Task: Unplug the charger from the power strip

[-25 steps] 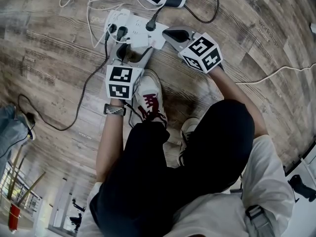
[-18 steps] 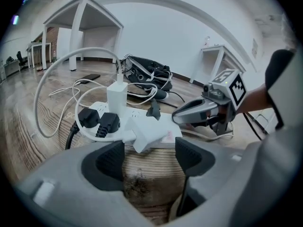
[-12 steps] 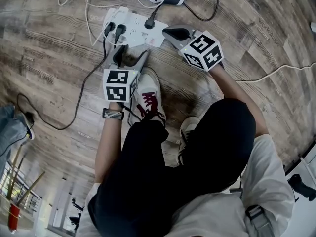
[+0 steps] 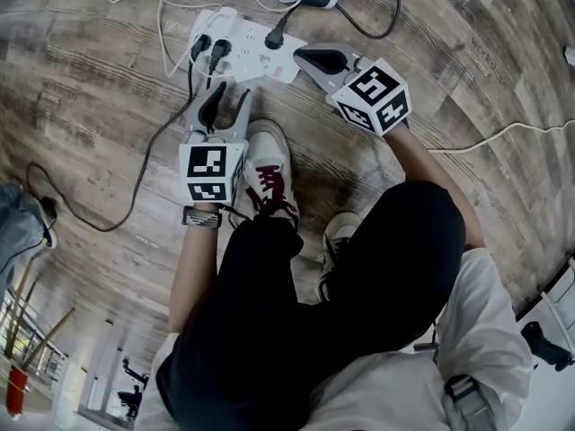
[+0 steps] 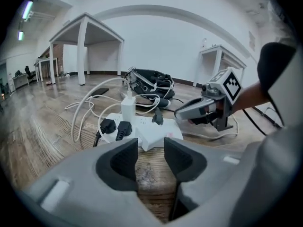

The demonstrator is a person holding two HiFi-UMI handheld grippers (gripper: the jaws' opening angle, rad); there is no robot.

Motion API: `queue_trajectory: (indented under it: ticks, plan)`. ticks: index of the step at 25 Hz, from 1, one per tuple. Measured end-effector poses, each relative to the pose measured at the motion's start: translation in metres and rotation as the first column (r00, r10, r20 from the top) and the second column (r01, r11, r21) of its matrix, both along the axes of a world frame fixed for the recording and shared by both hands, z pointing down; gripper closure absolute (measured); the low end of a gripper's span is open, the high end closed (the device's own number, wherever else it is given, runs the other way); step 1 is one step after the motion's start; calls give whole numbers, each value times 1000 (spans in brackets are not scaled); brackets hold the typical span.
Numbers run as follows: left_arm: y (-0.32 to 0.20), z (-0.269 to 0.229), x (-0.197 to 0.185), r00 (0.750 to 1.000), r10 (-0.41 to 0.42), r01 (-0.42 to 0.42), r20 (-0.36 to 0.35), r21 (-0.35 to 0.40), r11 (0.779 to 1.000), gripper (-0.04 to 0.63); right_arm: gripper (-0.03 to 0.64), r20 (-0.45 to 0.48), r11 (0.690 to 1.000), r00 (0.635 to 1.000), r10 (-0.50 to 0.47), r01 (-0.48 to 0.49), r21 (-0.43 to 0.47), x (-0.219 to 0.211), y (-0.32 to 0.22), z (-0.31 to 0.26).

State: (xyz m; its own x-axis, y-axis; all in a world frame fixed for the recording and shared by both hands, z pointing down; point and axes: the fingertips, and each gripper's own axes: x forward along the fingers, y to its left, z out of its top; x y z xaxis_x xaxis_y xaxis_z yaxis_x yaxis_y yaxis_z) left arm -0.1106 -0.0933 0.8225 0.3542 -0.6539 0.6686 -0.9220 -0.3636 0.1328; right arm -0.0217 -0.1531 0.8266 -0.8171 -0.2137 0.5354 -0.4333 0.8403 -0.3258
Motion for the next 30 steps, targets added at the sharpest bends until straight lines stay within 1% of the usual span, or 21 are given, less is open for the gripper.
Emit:
queue_trajectory:
  ticks: [2,5,9,11,12,15,18,22,24,28,30]
  plan:
    - [-5,-5,-1,1000,-10,10,14,27,1000,433,615,17,999,1000,10,-11,35,-1,-5,-11]
    - [-12,-9,1,1000,-13,12,20,55,998,487,615,22,997,999,34,-36,74,5,-13,-24]
    - [-26,-13,2,999,-51,51,5,80,995,536,615,30,990,996,81,-84,110,12,-28,-44]
    - [-35,-24,5,998,-62,62,-1,112,992,580,615,35,985,996,86,-90,144,15,-35,-58]
    - [-39,-31,7,998,-58,58,0,130,990,591,615,37,982,995,91,-96,161,17,-39,-65]
    - [-55,-52,9,999,-37,33,19,187,982,591,615,50,970,991,126,-134,203,22,-52,-86]
    - [-75,-78,0,998,-65,58,25,242,969,591,615,68,954,983,169,-180,241,22,-63,-115]
    - [-102,-135,-17,993,-117,106,20,298,949,591,615,99,919,963,252,-270,288,27,-81,-180]
    - [-109,-171,-21,992,-126,113,20,315,942,591,615,106,904,956,273,-293,313,24,-87,-219]
    - [-117,-253,-24,993,-115,97,34,341,935,591,615,127,896,956,263,-291,336,10,-94,-302]
    - [-121,-297,-29,992,-125,105,34,357,928,591,615,131,891,958,255,-285,354,7,-98,-346]
